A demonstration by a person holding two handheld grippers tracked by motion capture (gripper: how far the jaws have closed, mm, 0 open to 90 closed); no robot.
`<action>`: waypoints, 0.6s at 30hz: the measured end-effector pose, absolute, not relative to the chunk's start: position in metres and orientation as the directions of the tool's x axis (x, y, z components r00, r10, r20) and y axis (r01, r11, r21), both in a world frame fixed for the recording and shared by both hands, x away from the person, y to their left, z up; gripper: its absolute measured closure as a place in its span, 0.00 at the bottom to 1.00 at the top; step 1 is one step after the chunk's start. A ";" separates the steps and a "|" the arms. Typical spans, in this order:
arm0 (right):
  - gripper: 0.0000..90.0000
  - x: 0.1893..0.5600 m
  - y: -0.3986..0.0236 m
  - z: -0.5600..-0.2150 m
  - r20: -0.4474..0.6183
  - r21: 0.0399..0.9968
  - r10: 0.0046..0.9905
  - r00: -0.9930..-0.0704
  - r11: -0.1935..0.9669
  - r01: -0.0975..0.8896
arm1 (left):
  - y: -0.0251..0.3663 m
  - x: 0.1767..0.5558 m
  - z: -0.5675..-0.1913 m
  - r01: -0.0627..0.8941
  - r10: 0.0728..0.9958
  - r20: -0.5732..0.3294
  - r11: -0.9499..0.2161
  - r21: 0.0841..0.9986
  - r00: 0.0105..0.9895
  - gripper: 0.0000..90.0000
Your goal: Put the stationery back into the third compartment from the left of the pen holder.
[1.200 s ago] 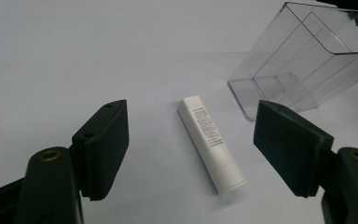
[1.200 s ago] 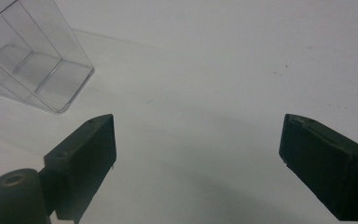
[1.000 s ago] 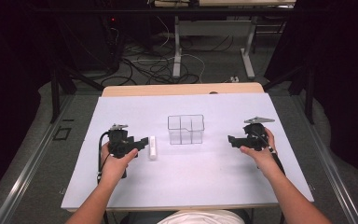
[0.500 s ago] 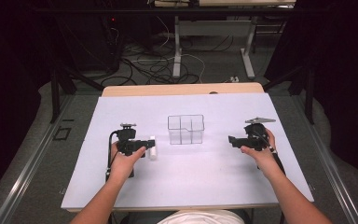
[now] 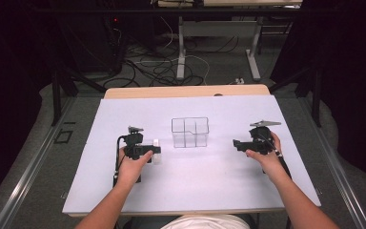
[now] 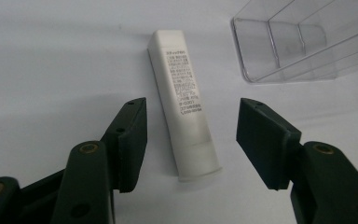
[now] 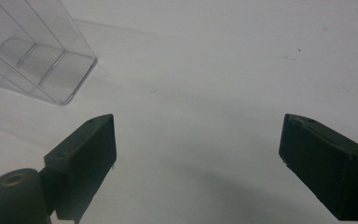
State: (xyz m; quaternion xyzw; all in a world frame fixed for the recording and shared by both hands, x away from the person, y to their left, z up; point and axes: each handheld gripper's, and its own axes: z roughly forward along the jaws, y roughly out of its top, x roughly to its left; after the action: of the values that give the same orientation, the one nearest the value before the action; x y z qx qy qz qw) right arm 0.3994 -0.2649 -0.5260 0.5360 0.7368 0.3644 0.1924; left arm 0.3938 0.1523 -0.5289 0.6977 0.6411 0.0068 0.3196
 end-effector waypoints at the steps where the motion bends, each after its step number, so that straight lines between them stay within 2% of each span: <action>1: 0.12 0.399 -0.265 -0.526 0.108 0.743 0.930 -0.351 0.159 0.650 | 0.152 0.394 -0.530 0.893 0.899 -0.402 0.026 0.449 0.175 0.50; 14: 0.12 0.400 -0.265 -0.528 0.107 0.734 0.929 -0.355 0.167 0.658 | 0.154 0.395 -0.538 0.902 0.880 -0.458 0.093 0.422 0.123 0.56; 18: 0.12 0.400 -0.264 -0.529 0.107 0.735 0.927 -0.359 0.170 0.657 | 0.151 0.395 -0.538 0.904 0.885 -0.450 0.089 0.418 0.121 0.58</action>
State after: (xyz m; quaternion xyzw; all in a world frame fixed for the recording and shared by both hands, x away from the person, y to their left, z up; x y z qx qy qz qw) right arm 0.3999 -0.2643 -0.5290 0.5342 0.7414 0.3603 0.1877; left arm 0.3947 0.1512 -0.5383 0.6748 0.6627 -0.0147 0.3243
